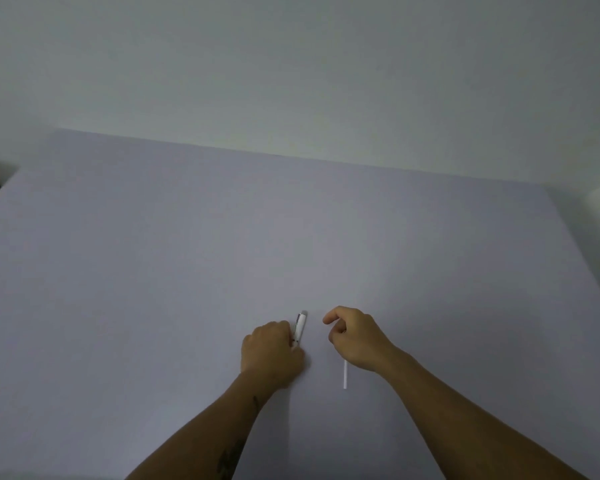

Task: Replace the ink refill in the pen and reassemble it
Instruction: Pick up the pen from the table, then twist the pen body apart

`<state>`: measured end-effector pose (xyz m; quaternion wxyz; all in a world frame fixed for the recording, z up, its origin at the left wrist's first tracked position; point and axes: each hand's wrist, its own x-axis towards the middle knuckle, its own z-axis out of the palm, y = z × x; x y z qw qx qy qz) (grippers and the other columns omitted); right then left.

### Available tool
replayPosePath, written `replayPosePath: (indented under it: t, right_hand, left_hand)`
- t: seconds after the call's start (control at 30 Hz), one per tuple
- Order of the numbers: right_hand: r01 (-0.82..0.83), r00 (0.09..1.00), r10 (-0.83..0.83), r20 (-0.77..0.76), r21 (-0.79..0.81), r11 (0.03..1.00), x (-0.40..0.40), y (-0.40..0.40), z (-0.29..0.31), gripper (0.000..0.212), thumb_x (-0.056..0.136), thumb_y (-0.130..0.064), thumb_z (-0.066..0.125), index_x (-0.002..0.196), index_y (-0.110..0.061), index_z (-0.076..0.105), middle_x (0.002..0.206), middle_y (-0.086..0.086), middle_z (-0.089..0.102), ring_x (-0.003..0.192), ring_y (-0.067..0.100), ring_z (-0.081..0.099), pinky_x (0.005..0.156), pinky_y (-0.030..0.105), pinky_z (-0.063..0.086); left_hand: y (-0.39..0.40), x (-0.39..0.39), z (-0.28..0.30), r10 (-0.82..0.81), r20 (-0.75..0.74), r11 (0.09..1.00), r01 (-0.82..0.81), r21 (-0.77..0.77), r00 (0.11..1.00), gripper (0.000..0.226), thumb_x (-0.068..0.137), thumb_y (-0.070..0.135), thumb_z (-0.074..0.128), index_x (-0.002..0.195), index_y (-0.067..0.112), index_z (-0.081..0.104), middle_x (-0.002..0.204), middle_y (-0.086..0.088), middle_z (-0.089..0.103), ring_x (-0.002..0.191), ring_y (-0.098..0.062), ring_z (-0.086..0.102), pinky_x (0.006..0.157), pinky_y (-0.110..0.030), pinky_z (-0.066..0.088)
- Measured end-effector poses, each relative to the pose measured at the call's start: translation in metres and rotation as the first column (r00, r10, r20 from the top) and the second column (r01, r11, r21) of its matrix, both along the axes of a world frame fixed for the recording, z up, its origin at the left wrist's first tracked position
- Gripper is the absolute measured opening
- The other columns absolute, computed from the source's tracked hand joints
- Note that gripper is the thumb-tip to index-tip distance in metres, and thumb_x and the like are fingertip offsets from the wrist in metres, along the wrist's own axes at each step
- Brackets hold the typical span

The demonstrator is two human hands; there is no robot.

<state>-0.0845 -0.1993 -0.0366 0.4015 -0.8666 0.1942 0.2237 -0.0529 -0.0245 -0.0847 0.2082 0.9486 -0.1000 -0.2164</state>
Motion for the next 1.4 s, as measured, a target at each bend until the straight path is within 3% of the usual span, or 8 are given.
replayPosePath:
  t: [0.2, 0.33, 0.57, 0.7, 0.83, 1.03, 1.2, 1.4]
  right_hand:
    - [0.202, 0.979, -0.196, -0.053, 0.136, 0.970, 0.003, 0.006, 0.003, 0.030, 0.088, -0.010, 0.056, 0.116, -0.016, 0.067, 0.102, 0.006, 0.071, 0.090, 0.018, 0.069, 0.075, 0.025, 0.053]
    - [0.394, 0.919, -0.371, -0.134, 0.355, 0.848, 0.010, 0.024, 0.011, 0.010, 0.091, -0.020, 0.062, 0.096, -0.017, 0.070, 0.085, 0.004, 0.073, 0.069, 0.013, 0.068, 0.063, 0.025, 0.055]
    - [0.481, 0.850, -0.526, 0.009, 0.392, 0.784, 0.015, 0.047, 0.007, 0.023, 0.092, -0.022, 0.064, 0.079, -0.007, 0.074, 0.065, 0.002, 0.071, 0.055, 0.010, 0.063, 0.058, 0.024, 0.054]
    - [0.574, 0.770, -0.637, -0.038, 0.479, 0.664, 0.021, 0.055, 0.004, 0.023, 0.094, -0.018, 0.062, 0.077, -0.006, 0.072, 0.064, 0.003, 0.066, 0.054, 0.013, 0.057, 0.053, 0.025, 0.051]
    - [0.684, 0.602, -0.793, -0.089, 0.569, 0.456, 0.025, 0.041, 0.003, 0.030, 0.095, -0.013, 0.057, 0.068, -0.008, 0.067, 0.068, 0.010, 0.061, 0.053, 0.015, 0.051, 0.052, 0.026, 0.047]
    - [0.346, 0.937, -0.348, 0.028, 0.067, 0.936, 0.019, 0.014, 0.003, 0.020, 0.082, -0.007, 0.056, 0.075, 0.000, 0.073, 0.065, 0.009, 0.070, 0.054, 0.019, 0.061, 0.061, 0.034, 0.057]
    - [0.168, 0.984, -0.156, 0.084, -0.175, 0.970, 0.020, 0.033, -0.005, 0.021, 0.083, -0.011, 0.053, 0.103, -0.008, 0.061, 0.095, 0.011, 0.067, 0.083, 0.029, 0.067, 0.069, 0.035, 0.054]
    - [0.087, 0.994, -0.053, 0.100, -0.377, 0.922, 0.026, 0.043, -0.020, 0.018, 0.087, -0.015, 0.054, 0.103, -0.014, 0.048, 0.089, 0.004, 0.051, 0.076, 0.025, 0.053, 0.063, 0.030, 0.040]
  left_hand:
    - [0.009, 0.004, 0.005, 0.179, -0.110, 0.963, -0.197, -0.184, 0.978, 0.013, 0.081, 0.032, 0.057, 0.071, 0.025, 0.056, 0.069, 0.008, 0.060, 0.063, -0.009, 0.056, 0.054, -0.025, 0.045]
    - [0.015, 0.007, 0.014, 0.115, -0.131, 0.935, -0.151, -0.320, 0.985, 0.009, 0.087, 0.028, 0.061, 0.078, 0.026, 0.062, 0.071, 0.007, 0.065, 0.067, -0.013, 0.061, 0.064, -0.032, 0.053]
    - [0.029, 0.013, 0.036, 0.030, -0.172, 0.899, -0.102, -0.427, 0.985, 0.017, 0.090, 0.018, 0.058, 0.076, 0.023, 0.067, 0.068, 0.002, 0.068, 0.058, -0.013, 0.058, 0.058, -0.026, 0.050]
    - [0.030, 0.023, 0.052, 0.007, -0.177, 0.909, -0.080, -0.410, 0.984, 0.022, 0.093, 0.016, 0.053, 0.077, 0.018, 0.068, 0.072, -0.004, 0.070, 0.059, -0.013, 0.056, 0.057, -0.024, 0.048]
    - [0.046, 0.024, 0.055, -0.001, -0.250, 0.919, -0.098, -0.382, 0.968, 0.020, 0.093, 0.022, 0.058, 0.077, 0.017, 0.069, 0.081, -0.008, 0.074, 0.065, -0.016, 0.062, 0.062, -0.027, 0.053]
    - [0.057, 0.014, 0.051, 0.127, -0.258, 0.882, -0.228, -0.412, 0.958, 0.017, 0.094, 0.026, 0.055, 0.081, 0.018, 0.062, 0.083, -0.009, 0.071, 0.078, -0.031, 0.069, 0.060, -0.028, 0.051]
    - [0.058, 0.009, 0.045, 0.184, -0.317, 0.876, -0.302, -0.376, 0.930, 0.018, 0.097, 0.028, 0.049, 0.085, 0.019, 0.059, 0.075, -0.001, 0.061, 0.060, -0.015, 0.052, 0.054, -0.025, 0.045]
    - [0.068, 0.011, 0.048, 0.183, -0.354, 0.892, -0.307, -0.332, 0.917, 0.022, 0.089, 0.004, 0.048, 0.095, 0.021, 0.062, 0.089, -0.007, 0.065, 0.068, -0.017, 0.056, 0.052, -0.023, 0.045]
